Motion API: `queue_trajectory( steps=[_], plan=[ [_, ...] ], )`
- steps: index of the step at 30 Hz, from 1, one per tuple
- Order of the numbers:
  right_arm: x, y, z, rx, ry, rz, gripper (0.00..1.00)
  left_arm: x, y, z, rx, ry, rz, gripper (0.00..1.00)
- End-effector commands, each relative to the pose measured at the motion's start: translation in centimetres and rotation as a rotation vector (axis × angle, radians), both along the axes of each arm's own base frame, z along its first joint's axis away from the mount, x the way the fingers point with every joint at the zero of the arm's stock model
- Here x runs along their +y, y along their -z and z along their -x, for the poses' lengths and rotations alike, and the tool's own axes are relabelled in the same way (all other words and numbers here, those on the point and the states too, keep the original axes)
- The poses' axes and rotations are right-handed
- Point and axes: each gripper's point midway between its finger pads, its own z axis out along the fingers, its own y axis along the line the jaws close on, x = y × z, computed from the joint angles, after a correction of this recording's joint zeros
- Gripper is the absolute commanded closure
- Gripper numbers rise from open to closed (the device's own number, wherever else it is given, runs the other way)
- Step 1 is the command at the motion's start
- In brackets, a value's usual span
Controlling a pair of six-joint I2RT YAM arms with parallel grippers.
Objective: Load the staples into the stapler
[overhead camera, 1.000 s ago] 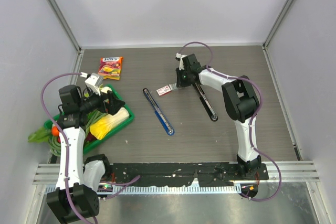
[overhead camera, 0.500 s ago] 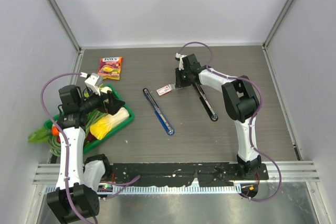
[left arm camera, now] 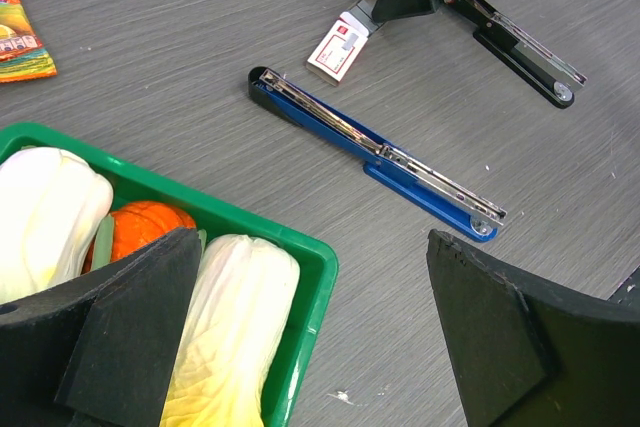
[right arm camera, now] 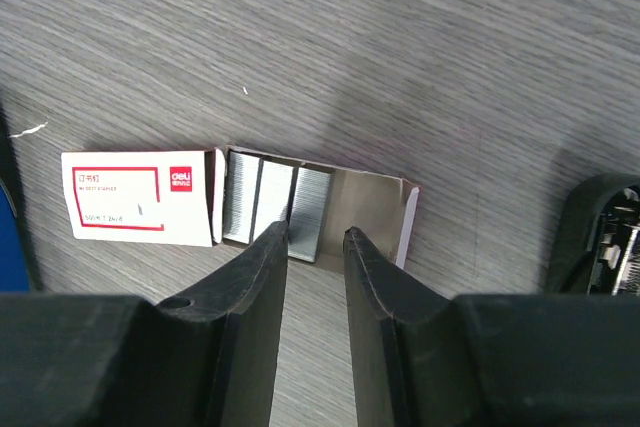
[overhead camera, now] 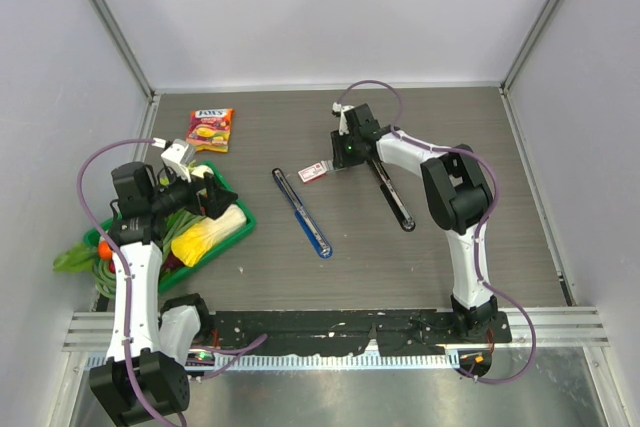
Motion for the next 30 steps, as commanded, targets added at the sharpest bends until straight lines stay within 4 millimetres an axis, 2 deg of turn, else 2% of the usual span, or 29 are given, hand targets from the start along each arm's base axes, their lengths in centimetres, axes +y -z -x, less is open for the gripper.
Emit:
queue_trajectory(
  steps=[1,22,30],
  plan=[
    [0.8,-1.4,-0.7,-0.053,-0.013,0.01,0.65,0.0,-0.7,-0.3,-0.042,0.008,0.002,0.0],
    [-0.5,-0.3,-1.0,-0.051,0.022,0.095,0.65,0.0,-0.6,-0.3,-0.042,0.007,0.0,0.0],
    [-0.6,0.1,-1.0,-0.097,0.026,0.245,0.65,0.1,-0.6,-0.3,-0.041,0.006,0.0,0.0]
  ],
)
